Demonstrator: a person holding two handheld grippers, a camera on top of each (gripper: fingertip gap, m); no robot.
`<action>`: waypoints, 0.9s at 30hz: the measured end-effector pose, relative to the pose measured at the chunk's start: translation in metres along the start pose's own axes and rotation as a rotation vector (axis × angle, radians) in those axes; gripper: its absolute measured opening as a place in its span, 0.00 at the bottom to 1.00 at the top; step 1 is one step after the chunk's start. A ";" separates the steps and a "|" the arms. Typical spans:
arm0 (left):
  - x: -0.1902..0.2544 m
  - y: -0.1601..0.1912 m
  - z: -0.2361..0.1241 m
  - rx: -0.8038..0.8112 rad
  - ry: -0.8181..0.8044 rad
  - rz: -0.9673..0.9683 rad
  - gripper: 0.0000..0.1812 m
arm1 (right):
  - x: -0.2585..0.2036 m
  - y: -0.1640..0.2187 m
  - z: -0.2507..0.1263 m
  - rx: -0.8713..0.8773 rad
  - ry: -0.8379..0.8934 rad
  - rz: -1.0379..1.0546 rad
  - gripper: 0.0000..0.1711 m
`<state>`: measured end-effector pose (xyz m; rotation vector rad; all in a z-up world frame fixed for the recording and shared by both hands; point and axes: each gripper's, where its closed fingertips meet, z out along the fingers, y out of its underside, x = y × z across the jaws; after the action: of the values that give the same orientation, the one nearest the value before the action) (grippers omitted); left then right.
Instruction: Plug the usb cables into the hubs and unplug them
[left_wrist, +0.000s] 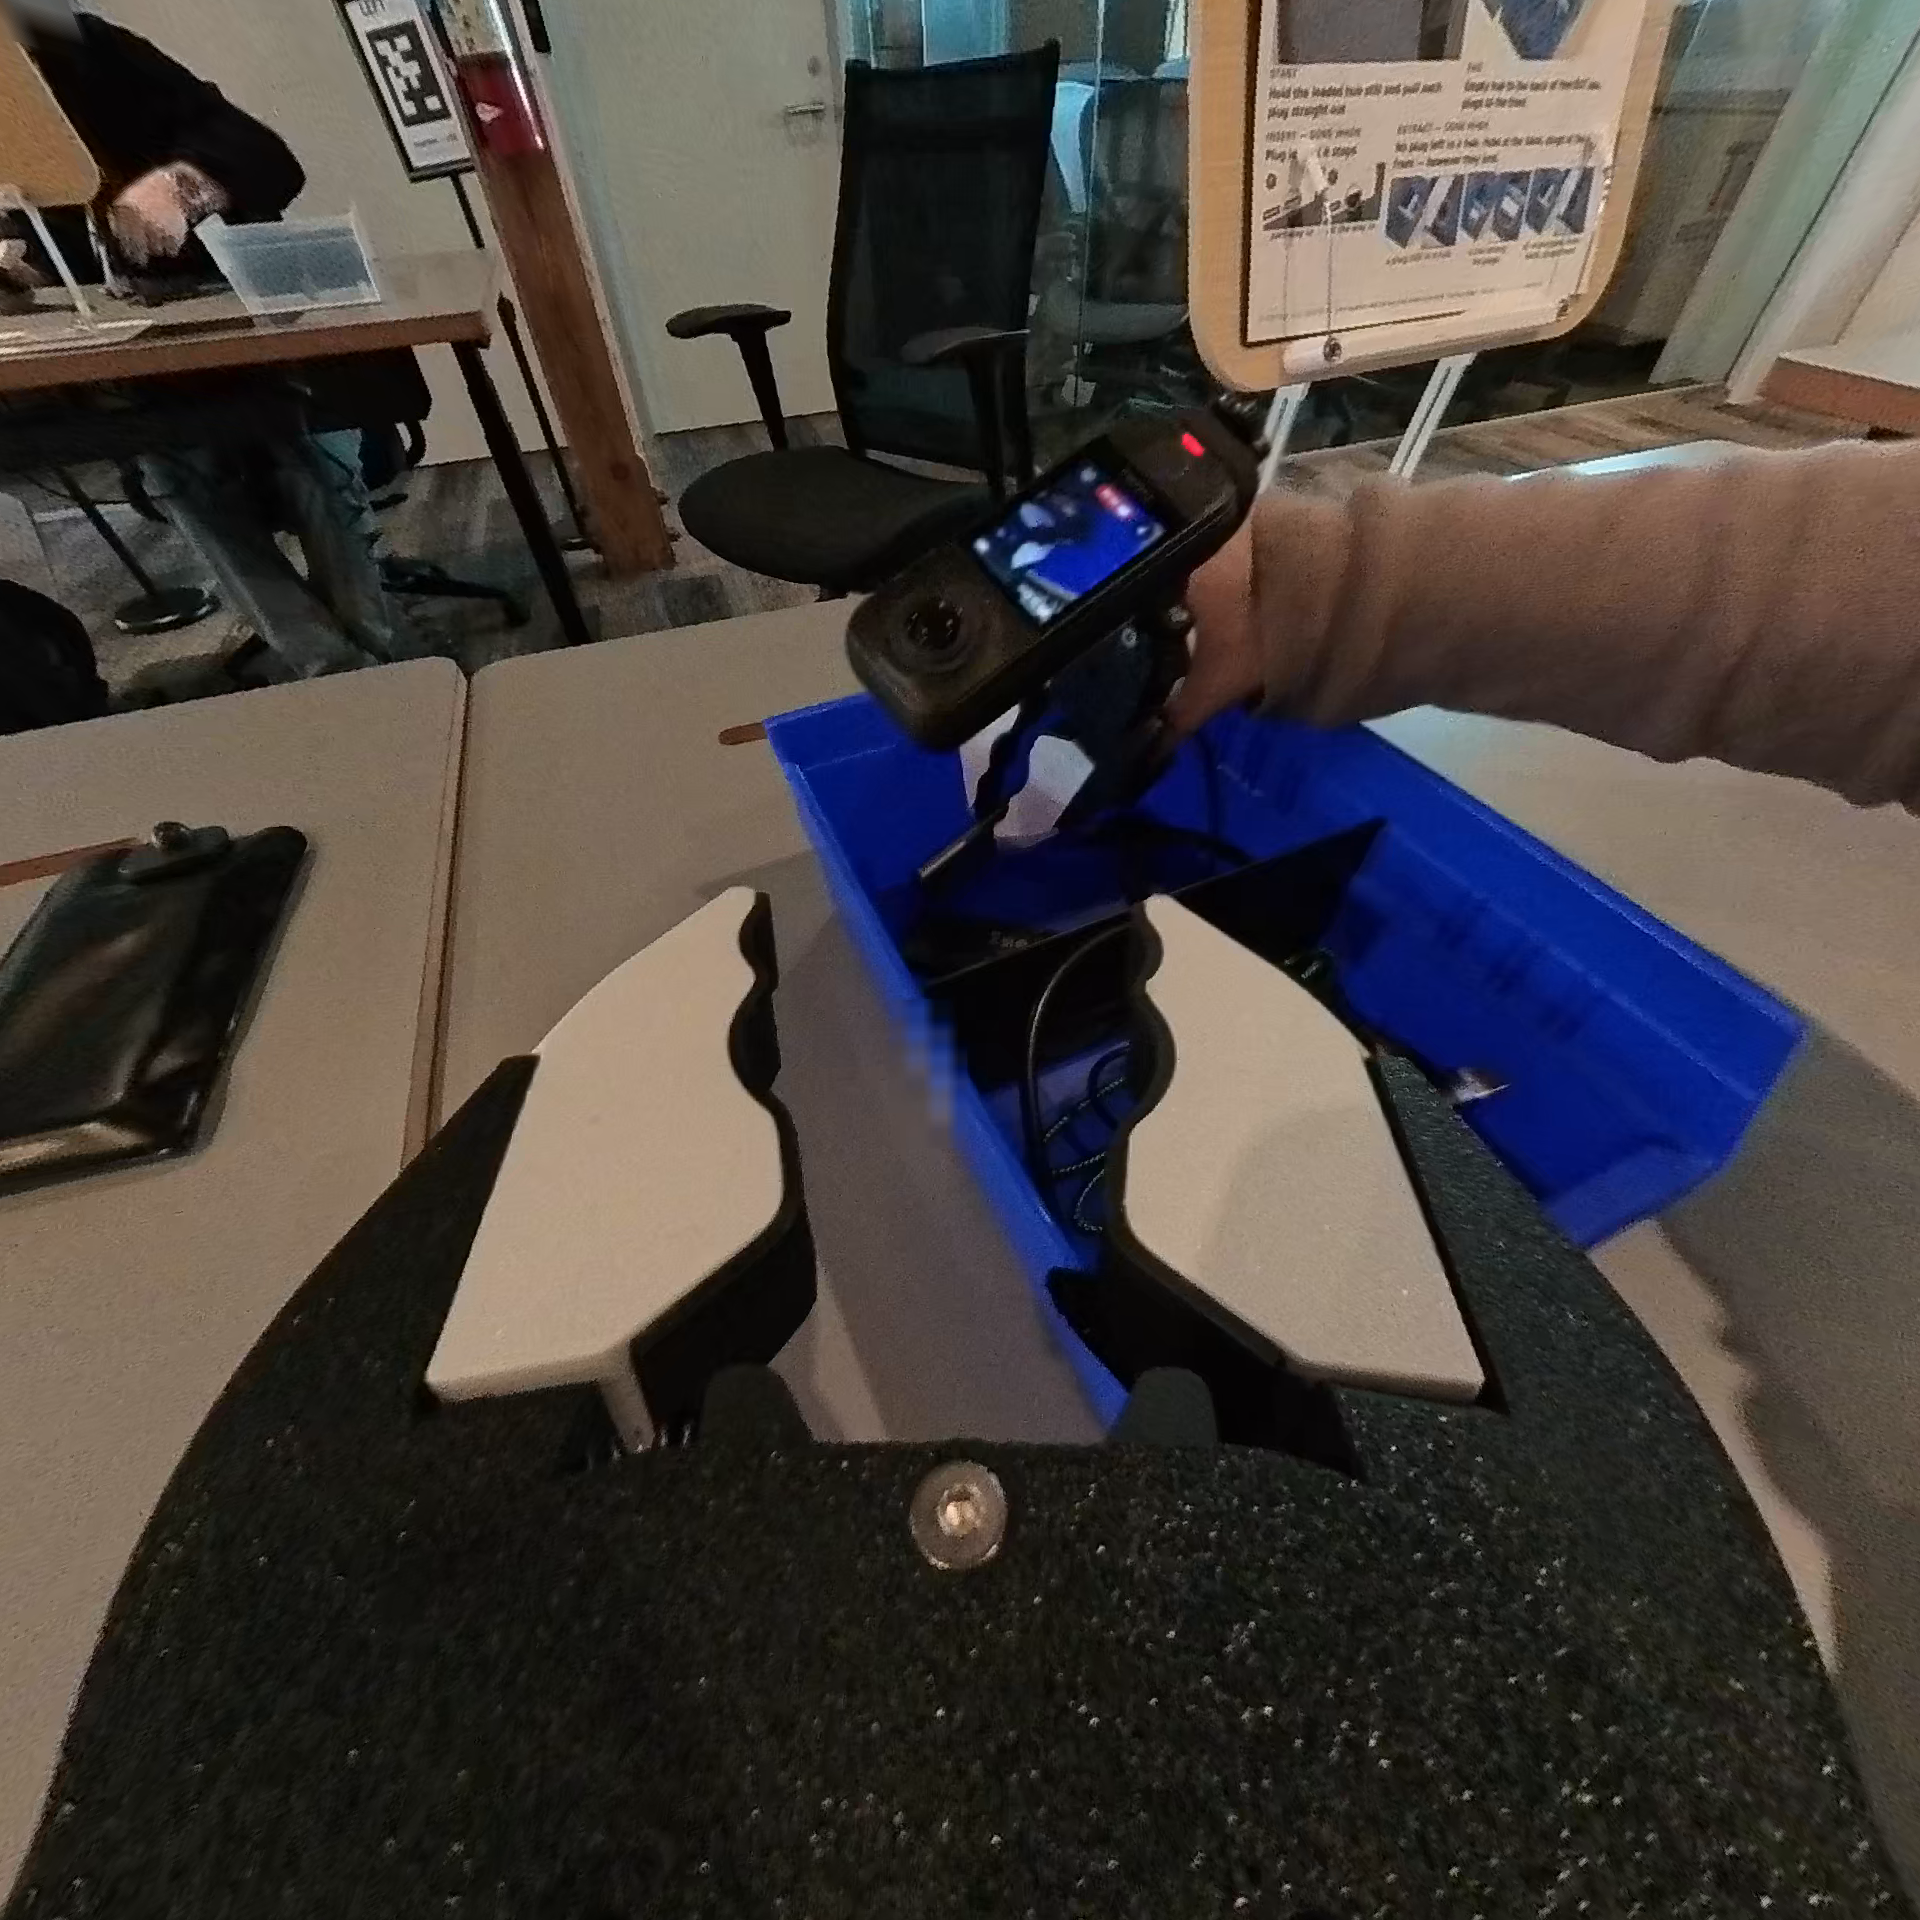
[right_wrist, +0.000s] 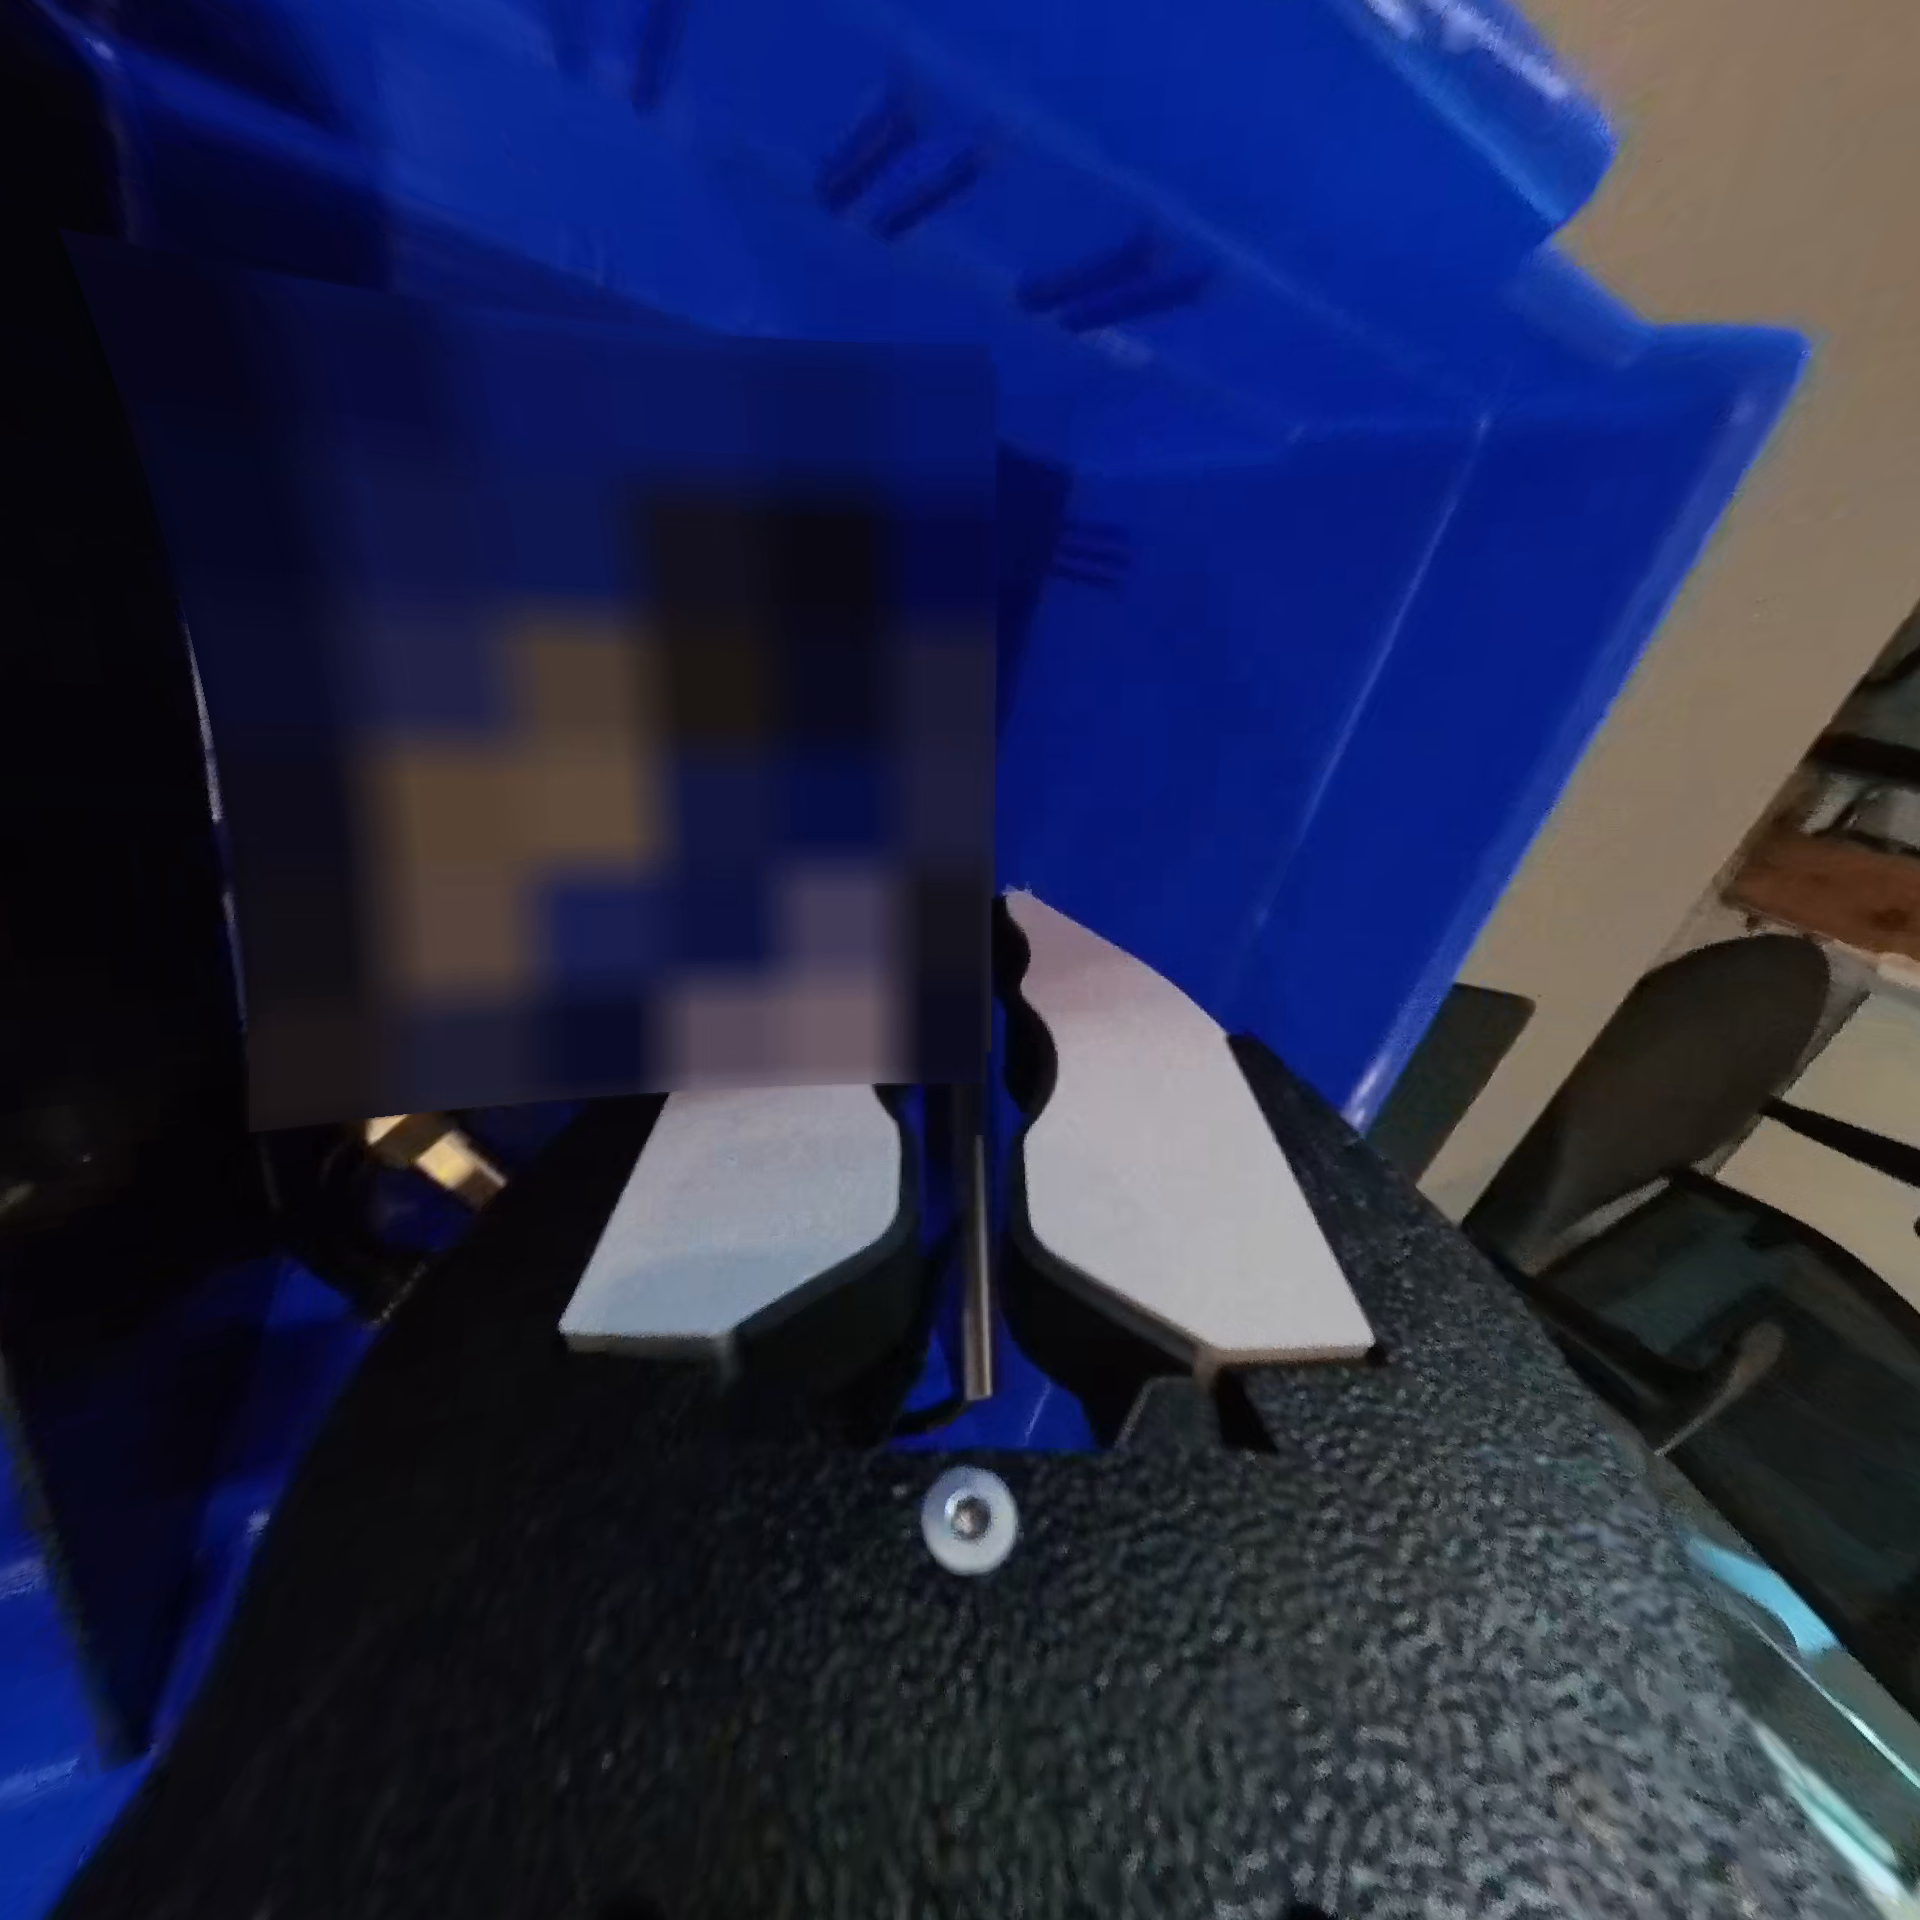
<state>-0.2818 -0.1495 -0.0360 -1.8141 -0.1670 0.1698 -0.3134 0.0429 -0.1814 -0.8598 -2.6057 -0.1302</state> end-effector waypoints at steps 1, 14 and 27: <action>0.001 0.000 0.000 0.004 0.008 -0.002 0.36 | -0.001 -0.001 -0.004 0.032 -0.001 -0.003 0.07; 0.032 -0.013 0.012 0.076 0.157 0.002 0.39 | -0.003 -0.006 -0.109 0.495 0.162 -0.012 0.06; 0.104 -0.064 0.018 0.356 0.229 0.195 0.40 | -0.033 -0.014 -0.293 1.283 0.377 0.165 0.06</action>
<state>-0.1851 -0.0958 0.0186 -1.4788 0.1925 0.1186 -0.1985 -0.0473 0.0753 -0.4509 -1.6846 1.1542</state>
